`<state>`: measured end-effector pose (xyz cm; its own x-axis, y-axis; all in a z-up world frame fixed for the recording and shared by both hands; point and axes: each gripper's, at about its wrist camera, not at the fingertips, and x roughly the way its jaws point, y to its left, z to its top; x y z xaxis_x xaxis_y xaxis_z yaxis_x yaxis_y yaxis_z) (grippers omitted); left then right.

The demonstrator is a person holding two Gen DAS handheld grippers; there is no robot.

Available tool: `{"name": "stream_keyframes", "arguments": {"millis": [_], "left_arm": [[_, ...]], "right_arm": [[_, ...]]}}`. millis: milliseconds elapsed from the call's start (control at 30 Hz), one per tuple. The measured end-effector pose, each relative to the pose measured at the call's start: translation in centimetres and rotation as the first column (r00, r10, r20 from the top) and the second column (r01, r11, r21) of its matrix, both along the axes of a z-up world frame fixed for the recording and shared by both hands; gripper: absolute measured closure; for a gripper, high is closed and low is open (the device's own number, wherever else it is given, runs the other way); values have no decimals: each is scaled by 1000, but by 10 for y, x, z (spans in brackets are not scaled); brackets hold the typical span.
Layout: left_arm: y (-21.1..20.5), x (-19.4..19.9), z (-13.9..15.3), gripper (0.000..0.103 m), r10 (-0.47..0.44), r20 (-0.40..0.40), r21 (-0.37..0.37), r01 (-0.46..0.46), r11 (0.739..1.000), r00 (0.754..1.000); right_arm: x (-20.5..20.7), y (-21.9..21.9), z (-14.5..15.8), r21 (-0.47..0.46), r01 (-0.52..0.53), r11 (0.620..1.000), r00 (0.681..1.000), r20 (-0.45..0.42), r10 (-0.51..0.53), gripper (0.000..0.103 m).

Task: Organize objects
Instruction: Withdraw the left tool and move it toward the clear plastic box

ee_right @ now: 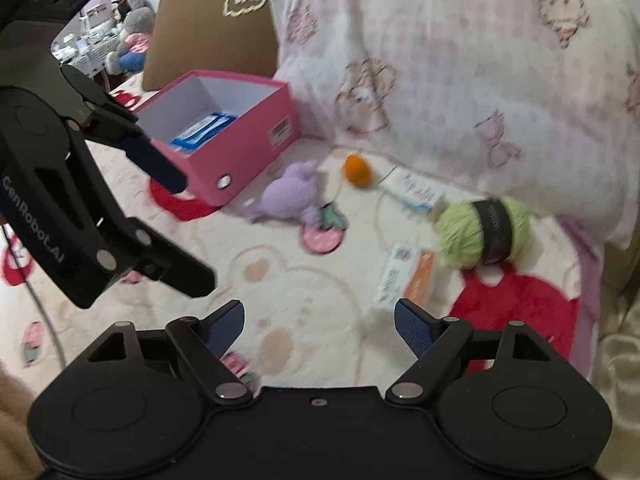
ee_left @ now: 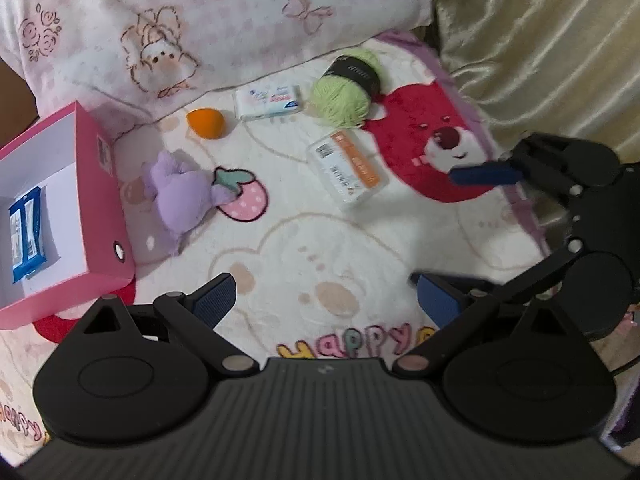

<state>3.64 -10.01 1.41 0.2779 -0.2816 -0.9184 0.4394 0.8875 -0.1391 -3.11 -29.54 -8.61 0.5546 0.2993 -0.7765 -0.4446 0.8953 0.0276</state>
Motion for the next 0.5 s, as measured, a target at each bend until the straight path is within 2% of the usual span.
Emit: {"name": "stream_keyframes", "arguments": {"millis": [67, 200, 300, 500], "left_arm": [[4, 5, -5, 5, 19, 10, 8, -19, 1000, 1000], [7, 15, -13, 5, 40, 18, -23, -39, 999, 999], [3, 21, -17, 5, 38, 59, -46, -35, 998, 998], [-5, 33, -42, 5, 42, 140, -37, -37, 999, 989]], "right_arm": [[1, 1, -6, -22, 13, 1000, 999, 34, -12, 17], [12, -3, -19, 19, 40, 999, 999, 37, -41, 17], [17, -8, -31, 53, 77, 996, 996, 47, -79, 17], [22, -13, -61, 60, 97, 993, 986, 133, -105, 17]]}}
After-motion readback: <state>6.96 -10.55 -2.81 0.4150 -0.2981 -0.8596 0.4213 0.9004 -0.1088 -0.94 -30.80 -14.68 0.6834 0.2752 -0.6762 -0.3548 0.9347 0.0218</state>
